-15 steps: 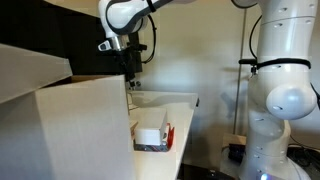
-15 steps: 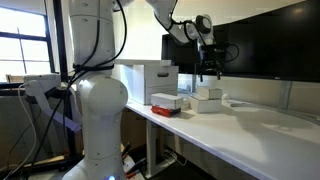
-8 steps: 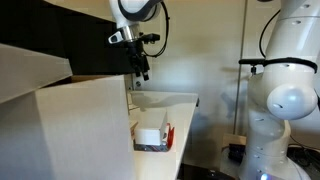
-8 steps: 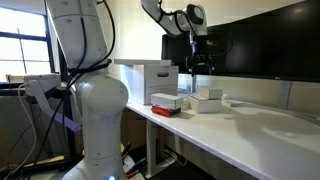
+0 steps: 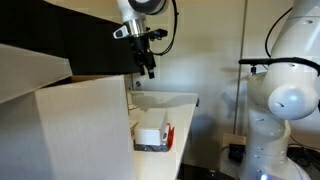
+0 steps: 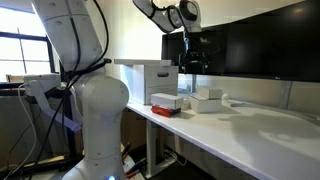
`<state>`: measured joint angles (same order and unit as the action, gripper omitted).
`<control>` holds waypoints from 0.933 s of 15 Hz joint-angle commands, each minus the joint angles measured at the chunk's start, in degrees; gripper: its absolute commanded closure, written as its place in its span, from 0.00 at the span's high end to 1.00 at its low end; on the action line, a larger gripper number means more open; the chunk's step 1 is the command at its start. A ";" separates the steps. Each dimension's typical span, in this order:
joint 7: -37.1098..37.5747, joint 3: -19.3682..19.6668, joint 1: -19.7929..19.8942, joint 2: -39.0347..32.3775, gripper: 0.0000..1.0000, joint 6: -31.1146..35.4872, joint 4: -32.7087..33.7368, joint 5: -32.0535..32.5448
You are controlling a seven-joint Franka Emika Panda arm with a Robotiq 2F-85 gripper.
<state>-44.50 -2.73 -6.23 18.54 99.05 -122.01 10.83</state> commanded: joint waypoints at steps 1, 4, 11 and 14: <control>0.15 0.48 -0.58 -0.07 1.00 -0.13 0.09 0.14; 0.15 0.48 -0.58 -0.07 1.00 -0.13 0.09 0.14; 1.15 -1.11 -2.36 0.54 1.00 -1.15 -0.44 -1.43; 1.33 -2.82 -4.75 0.56 1.00 -1.77 -0.11 -3.05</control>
<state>-44.27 -4.14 -9.04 18.44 98.71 -122.01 9.58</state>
